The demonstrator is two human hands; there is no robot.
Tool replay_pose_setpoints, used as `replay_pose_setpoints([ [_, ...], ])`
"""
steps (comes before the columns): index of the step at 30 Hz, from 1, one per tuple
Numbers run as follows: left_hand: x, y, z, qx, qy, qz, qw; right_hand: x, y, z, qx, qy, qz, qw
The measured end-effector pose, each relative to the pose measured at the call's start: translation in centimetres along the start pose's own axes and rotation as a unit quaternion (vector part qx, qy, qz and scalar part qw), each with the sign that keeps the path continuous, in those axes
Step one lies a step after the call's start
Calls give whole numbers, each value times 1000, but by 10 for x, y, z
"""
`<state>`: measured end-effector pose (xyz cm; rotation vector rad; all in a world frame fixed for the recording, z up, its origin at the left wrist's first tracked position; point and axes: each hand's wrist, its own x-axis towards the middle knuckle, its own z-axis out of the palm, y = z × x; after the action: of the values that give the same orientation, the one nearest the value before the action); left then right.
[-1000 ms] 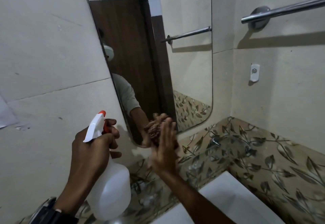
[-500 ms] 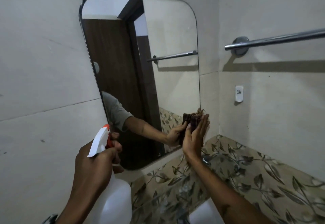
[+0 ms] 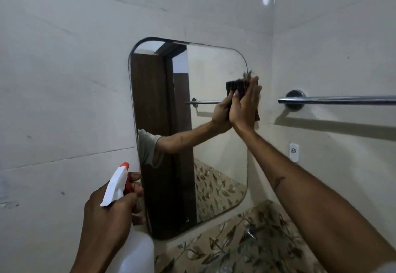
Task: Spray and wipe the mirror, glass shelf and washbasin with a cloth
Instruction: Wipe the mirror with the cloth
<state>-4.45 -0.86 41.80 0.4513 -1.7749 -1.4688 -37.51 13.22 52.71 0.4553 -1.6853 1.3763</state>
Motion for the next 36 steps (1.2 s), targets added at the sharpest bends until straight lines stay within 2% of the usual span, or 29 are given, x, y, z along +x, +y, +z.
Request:
replay_pose_setpoints([
  [5,1,2,-3,-32,-1,-8,999,49,-69,11,-10,-11,-70,997],
  [8,-1,8,-6,-45,-11,-10,999,45,-102,22,-11,-13,-129,992],
  [11,1,6,-7,-16,24,7,1000,29,-131,31,-2,-20,-192,981],
  [13,2,3,-8,7,38,18,999,11,-152,36,-1,-36,-258,965],
  [17,-3,4,-7,13,50,29,998,-34,-184,47,3,-90,-406,909],
  [19,-7,5,-7,9,50,37,998,-53,-189,50,-9,-109,-443,890],
  [26,-22,1,-13,8,42,41,998,-103,-152,45,-55,-138,-438,886],
  [36,-39,-14,-18,40,39,19,998,-254,-38,21,-53,-255,-402,878],
])
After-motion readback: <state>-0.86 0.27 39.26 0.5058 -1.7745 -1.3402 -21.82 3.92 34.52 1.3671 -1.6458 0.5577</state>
